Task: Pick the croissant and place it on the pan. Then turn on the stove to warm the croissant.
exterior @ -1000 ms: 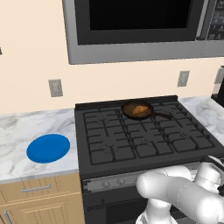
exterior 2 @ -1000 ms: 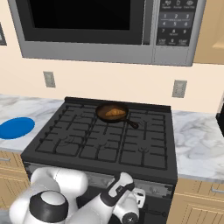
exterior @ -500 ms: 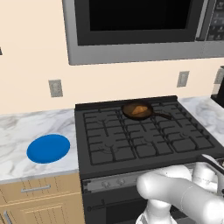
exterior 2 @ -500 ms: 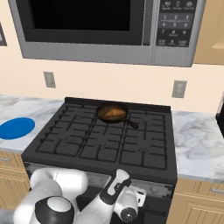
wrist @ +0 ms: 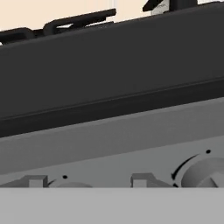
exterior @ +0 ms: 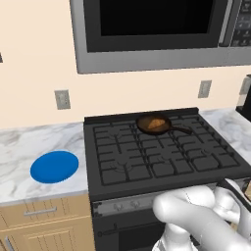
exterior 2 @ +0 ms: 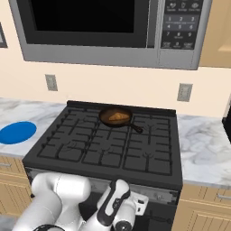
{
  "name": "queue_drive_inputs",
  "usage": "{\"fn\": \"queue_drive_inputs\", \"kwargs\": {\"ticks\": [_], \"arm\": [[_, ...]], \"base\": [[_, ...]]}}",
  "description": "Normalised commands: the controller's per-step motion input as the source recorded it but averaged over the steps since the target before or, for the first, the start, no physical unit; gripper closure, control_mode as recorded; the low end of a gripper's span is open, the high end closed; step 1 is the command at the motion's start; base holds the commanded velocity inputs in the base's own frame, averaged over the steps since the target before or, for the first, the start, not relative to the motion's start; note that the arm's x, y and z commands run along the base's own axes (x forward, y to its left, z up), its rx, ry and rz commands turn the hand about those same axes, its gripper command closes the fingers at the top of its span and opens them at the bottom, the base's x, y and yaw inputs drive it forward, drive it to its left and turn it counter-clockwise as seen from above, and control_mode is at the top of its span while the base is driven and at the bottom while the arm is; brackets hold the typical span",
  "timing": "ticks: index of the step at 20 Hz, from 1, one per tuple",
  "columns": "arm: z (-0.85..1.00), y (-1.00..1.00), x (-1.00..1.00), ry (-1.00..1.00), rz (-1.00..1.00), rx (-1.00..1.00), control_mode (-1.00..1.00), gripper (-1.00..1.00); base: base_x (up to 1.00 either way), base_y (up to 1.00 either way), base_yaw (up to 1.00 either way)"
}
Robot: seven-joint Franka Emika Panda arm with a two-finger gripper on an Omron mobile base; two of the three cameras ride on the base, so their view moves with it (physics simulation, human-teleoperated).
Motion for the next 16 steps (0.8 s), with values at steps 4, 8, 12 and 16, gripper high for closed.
{"fn": "queue_drive_inputs", "kwargs": {"ticks": [4, 8, 12, 16], "arm": [[-0.54, 0.00, 0.00, 0.00, -0.03, -0.03, -1.00, -1.00], [-0.46, 0.04, 0.03, 0.04, -0.05, -0.03, -1.00, 1.00], [-0.41, 0.01, 0.00, 0.04, -0.06, 0.00, -1.00, 1.00], [-0.41, 0.00, 0.00, 0.02, -0.05, 0.00, -1.00, 1.00]], "base": [[0.00, 0.00, 0.00], [0.00, 0.00, 0.00], [0.00, 0.00, 0.00], [0.00, 0.00, 0.00]]}}
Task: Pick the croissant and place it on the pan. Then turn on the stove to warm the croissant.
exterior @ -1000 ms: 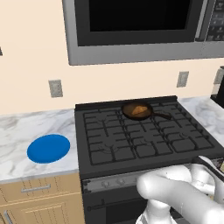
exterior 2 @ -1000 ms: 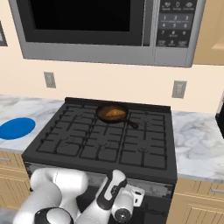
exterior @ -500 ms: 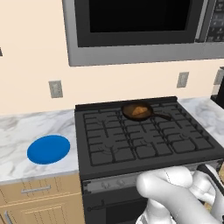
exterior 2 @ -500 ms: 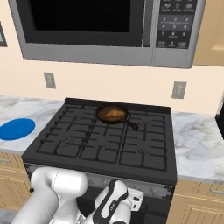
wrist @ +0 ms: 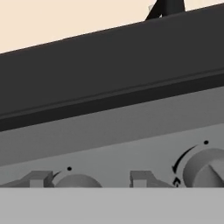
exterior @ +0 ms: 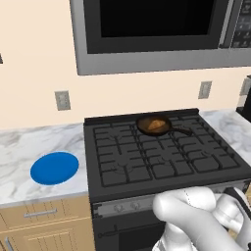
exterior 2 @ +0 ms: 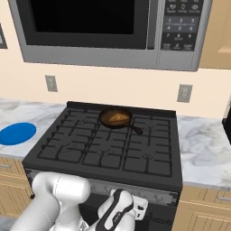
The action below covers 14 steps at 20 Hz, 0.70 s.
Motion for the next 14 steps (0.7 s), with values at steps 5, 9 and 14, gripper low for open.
{"fn": "queue_drive_inputs", "kwargs": {"ticks": [5, 9, 14], "arm": [[-0.41, 0.03, 0.00, 0.00, -0.04, -0.02, -1.00, 1.00], [-0.35, 0.12, 0.00, 0.00, -0.02, -0.10, -1.00, 1.00], [-0.34, 0.07, 0.03, 0.00, 0.01, -0.17, -1.00, 1.00]], "base": [[0.00, 0.00, 0.00], [0.00, 0.00, 0.00], [0.00, 0.00, 0.00]]}}
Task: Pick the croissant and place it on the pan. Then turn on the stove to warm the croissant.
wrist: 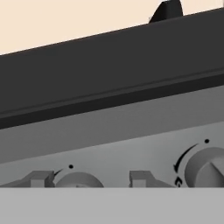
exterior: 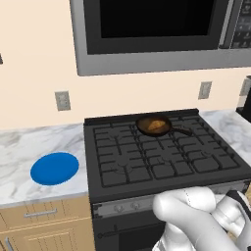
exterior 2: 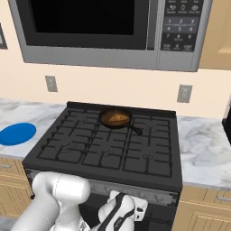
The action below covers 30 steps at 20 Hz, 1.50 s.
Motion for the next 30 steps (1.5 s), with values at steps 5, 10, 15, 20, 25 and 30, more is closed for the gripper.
{"fn": "queue_drive_inputs", "kwargs": {"ticks": [5, 10, 15, 20, 25, 30], "arm": [[-0.35, 0.02, 0.12, 0.02, 0.13, -0.30, -1.00, 1.00], [-0.36, 0.01, 0.20, 0.06, 0.18, -0.38, -1.00, 1.00], [-0.38, 0.06, 0.18, 0.03, 0.27, -0.48, -1.00, 1.00], [-0.43, 0.00, 0.08, 0.00, 0.37, -0.51, -1.00, 1.00], [-0.35, 0.00, 0.00, -0.06, 0.47, -0.60, -1.00, 1.00], [-0.17, 0.01, -0.01, -0.24, 0.49, -0.73, -1.00, 1.00]], "base": [[0.00, 0.00, 0.00], [0.00, 0.00, 0.00], [0.00, 0.00, 0.00], [0.00, 0.00, 0.00], [0.00, 0.00, 0.00], [0.00, 0.00, 0.00]]}}
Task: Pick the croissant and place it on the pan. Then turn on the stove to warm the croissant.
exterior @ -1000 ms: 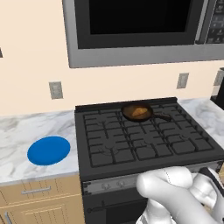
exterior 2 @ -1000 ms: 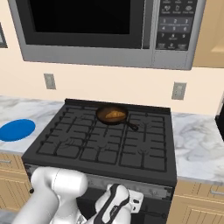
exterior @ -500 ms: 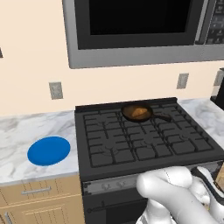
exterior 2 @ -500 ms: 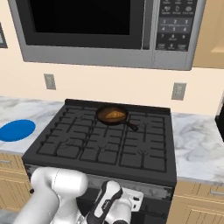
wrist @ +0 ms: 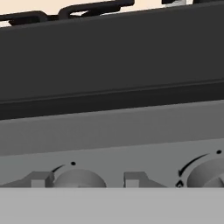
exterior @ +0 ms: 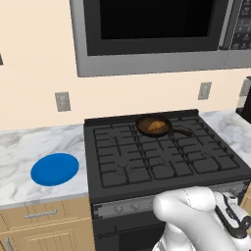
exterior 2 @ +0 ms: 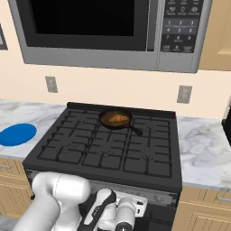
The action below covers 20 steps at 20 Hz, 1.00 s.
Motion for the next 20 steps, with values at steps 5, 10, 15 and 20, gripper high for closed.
{"fn": "queue_drive_inputs", "kwargs": {"ticks": [5, 10, 15, 20], "arm": [[-0.11, 0.06, -0.01, -0.32, 0.52, -0.82, -1.00, 1.00], [-0.01, 0.04, 0.00, -0.34, 0.53, -0.89, -1.00, 1.00], [0.00, 0.00, 0.00, -0.32, 0.53, -0.89, -1.00, 1.00], [-0.10, 0.00, 0.00, -0.30, 0.56, -0.86, -1.00, 1.00]], "base": [[0.00, 0.00, 0.00], [0.00, 0.00, 0.00], [0.00, 0.00, 0.00], [0.00, 0.00, 0.00]]}}
